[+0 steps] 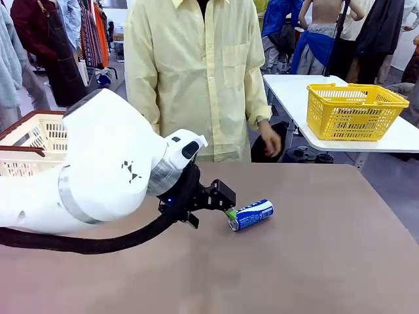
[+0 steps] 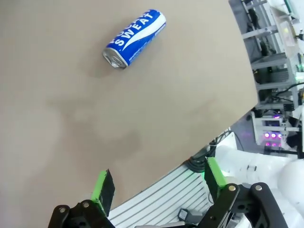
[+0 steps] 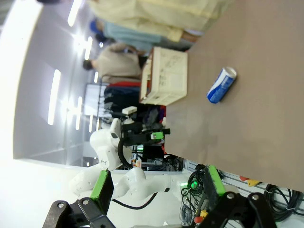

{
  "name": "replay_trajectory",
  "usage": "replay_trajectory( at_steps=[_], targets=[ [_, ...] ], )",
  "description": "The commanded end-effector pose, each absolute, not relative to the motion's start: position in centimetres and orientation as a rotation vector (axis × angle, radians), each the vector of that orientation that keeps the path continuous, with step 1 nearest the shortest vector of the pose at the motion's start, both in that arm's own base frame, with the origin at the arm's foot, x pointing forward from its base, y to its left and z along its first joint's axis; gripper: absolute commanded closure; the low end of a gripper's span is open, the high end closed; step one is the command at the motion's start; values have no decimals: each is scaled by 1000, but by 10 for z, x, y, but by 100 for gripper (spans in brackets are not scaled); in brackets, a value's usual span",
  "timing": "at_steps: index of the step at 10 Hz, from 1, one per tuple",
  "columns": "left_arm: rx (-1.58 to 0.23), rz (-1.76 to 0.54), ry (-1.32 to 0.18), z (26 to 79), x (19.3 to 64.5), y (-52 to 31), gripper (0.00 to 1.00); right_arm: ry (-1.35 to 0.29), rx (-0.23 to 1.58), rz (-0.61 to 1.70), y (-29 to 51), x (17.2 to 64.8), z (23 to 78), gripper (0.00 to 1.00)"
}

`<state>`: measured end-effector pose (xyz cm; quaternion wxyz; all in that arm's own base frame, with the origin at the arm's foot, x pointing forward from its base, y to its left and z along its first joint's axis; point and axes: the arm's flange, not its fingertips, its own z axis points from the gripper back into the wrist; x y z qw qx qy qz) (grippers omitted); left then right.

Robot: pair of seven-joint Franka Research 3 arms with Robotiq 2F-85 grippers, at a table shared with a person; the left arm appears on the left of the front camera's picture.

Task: Place the drinks into the Shopping basket.
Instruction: Pick up one drink and place it into the Shopping basket.

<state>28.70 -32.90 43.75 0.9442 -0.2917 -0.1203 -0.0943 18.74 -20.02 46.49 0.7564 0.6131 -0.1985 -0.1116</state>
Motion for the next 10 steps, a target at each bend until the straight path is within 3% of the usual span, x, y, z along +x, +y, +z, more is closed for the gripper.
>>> replay_trajectory(
  at_steps=[1,3,5,7,10],
  targets=[
    [-611,-177,-241,443,278,-323,0,-460,1355,-229,-201,189,468,0],
    [-607,-195,-241,440,285,-329,0,-460,1355,-229,-201,189,468,0],
    [-495,-470,-157,443,350,-376,0,-460,1355,-229,-201,189,468,0],
    [-398,-597,-107,436,403,-431,0,-460,1355,-229,-201,189,468,0],
    [-304,-410,-40,409,432,-475,0,-460,1355,-229,-201,189,468,0]
  ],
)
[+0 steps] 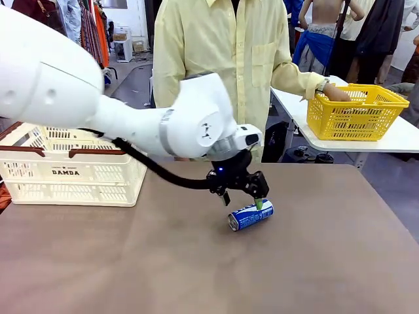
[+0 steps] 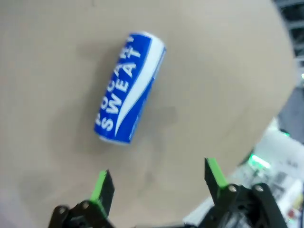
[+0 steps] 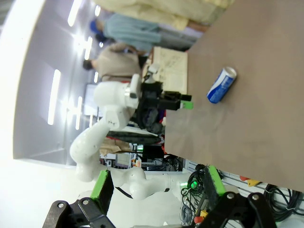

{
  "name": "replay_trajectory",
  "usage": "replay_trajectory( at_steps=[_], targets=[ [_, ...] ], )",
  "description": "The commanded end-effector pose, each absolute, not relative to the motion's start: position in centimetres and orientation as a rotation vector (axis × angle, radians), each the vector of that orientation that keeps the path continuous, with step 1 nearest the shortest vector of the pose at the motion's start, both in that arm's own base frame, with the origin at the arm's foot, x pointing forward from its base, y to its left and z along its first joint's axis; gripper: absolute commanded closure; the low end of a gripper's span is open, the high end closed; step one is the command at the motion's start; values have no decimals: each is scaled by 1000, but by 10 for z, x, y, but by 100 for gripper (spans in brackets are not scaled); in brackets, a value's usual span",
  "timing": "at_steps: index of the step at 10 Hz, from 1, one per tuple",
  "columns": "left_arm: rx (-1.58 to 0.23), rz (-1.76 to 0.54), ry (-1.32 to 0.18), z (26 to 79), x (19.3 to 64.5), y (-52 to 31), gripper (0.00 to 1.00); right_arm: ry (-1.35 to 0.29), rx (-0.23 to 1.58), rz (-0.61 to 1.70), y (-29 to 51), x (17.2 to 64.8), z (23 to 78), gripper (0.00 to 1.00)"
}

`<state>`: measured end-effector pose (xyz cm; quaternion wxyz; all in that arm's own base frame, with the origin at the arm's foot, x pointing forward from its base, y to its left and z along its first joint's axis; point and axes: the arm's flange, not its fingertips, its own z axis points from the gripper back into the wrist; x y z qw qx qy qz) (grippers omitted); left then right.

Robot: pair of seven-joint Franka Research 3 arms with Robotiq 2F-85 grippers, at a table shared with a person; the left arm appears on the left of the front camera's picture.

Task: Place the drinks into the Shopping basket.
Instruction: Pick up one drink and place it into the Shopping basket.

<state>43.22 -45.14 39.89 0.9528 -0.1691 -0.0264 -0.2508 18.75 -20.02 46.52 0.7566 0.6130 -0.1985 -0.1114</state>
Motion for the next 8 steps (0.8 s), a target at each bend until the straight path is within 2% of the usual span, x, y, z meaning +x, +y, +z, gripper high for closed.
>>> replay_trajectory(
  at_steps=[1,4,6,8],
  targets=[
    [-214,-255,-87,400,435,-493,0,-460,1355,-229,-201,189,468,0],
    [-111,-188,-99,382,442,-520,0,-460,1355,-229,-201,189,468,0],
    [-97,-245,-128,382,447,-524,0,-460,1355,-229,-201,189,468,0],
    [-184,-705,-95,381,456,-517,0,-460,1355,-229,-201,189,468,0]
  ],
)
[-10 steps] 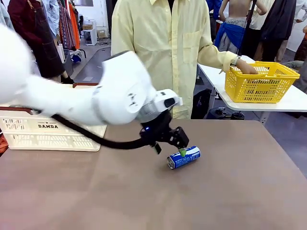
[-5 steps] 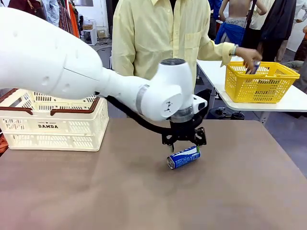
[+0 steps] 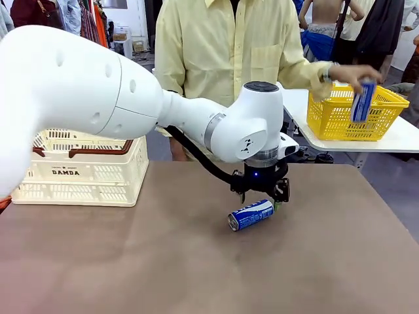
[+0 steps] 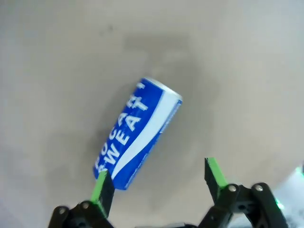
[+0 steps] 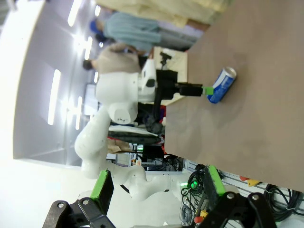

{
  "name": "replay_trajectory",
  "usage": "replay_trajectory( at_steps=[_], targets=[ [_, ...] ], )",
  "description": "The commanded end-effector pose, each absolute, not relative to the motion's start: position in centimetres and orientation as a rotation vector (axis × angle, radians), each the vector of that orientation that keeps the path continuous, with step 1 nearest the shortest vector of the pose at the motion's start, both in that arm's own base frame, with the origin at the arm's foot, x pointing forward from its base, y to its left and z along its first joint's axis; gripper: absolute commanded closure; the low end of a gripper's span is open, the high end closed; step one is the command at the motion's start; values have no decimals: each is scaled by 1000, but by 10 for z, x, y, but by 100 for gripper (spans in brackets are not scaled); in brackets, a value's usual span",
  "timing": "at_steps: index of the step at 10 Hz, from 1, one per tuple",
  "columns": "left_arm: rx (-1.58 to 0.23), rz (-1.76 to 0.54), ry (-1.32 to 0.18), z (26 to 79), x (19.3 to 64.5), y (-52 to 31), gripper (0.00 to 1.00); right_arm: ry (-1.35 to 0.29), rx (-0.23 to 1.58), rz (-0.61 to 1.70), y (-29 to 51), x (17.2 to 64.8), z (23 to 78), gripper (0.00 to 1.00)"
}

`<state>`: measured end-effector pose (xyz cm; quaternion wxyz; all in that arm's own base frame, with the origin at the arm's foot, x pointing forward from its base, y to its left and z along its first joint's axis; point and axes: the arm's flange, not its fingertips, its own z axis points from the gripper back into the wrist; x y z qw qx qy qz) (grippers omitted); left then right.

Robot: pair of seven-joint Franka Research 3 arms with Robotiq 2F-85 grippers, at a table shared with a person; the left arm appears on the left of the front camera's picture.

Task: Place the drinks into the Shopping basket.
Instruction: Pick up one drink and place it into the Shopping basket.

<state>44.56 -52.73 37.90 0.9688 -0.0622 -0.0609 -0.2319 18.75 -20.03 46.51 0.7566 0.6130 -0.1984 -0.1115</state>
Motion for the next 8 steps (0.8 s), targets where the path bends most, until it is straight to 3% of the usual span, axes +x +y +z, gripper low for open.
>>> replay_trajectory(
  at_steps=[1,3,8],
  targets=[
    [-221,-843,-96,382,462,-506,0,-460,1355,-229,-201,189,468,0],
    [-262,-1056,-78,376,470,-488,0,-460,1355,-229,-201,189,468,0],
    [-191,-1183,-120,337,483,-487,0,-460,1355,-229,-201,189,468,0]
  ],
)
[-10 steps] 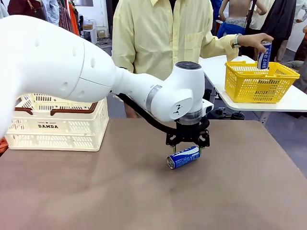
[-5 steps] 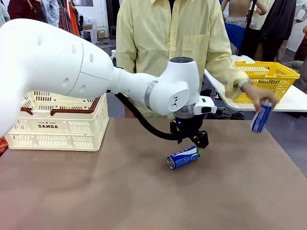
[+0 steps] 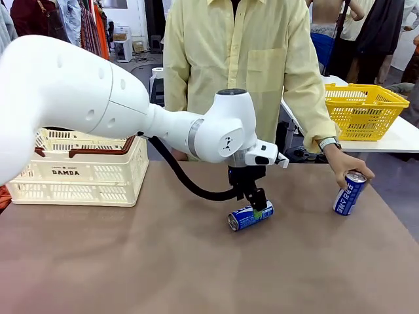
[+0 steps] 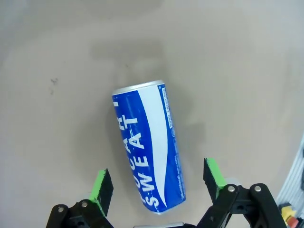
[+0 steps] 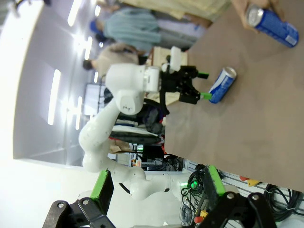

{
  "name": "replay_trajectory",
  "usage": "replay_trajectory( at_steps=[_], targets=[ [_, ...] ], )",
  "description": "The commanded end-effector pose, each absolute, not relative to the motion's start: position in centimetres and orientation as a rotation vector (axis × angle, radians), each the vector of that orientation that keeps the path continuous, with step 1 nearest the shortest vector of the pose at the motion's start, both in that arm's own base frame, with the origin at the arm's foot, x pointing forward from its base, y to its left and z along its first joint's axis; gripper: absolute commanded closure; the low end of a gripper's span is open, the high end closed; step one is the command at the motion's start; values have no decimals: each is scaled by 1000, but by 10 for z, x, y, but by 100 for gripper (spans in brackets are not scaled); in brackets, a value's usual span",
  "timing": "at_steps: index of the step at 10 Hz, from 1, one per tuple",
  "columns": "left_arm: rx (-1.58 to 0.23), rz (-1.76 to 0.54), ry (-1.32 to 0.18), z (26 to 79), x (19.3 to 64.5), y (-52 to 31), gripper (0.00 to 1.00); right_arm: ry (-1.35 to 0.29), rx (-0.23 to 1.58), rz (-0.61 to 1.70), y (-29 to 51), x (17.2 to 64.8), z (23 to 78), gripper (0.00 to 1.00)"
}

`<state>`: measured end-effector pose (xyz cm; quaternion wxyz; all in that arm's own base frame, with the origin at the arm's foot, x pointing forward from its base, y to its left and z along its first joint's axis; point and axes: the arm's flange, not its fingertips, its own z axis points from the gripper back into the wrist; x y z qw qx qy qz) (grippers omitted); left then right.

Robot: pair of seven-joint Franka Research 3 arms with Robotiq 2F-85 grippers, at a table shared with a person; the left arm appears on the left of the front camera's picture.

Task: Place the drinks into the Shopping basket.
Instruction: Pick up one drink and place it into the Shopping basket.

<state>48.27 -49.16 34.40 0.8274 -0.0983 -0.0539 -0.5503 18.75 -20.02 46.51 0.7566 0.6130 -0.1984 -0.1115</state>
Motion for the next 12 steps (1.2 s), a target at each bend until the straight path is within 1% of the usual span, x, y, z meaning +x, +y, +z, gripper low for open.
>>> replay_trajectory(
  at_steps=[1,4,6,7,8,12],
  targets=[
    [-187,-1185,-119,328,487,-486,0,-460,1355,-229,-201,189,468,0],
    [-192,-1192,-125,313,487,-488,0,-460,1355,-229,-201,189,468,0],
    [-213,-1178,-134,313,488,-492,0,-460,1355,-229,-201,189,468,0],
    [-203,-1176,-131,310,488,-493,56,-460,1355,-229,-201,189,468,0],
    [-206,-1179,-135,310,487,-494,100,-460,1355,-229,-201,189,468,0],
    [-195,-1179,-123,310,486,-496,100,-460,1355,-229,-201,189,468,0]
  ],
)
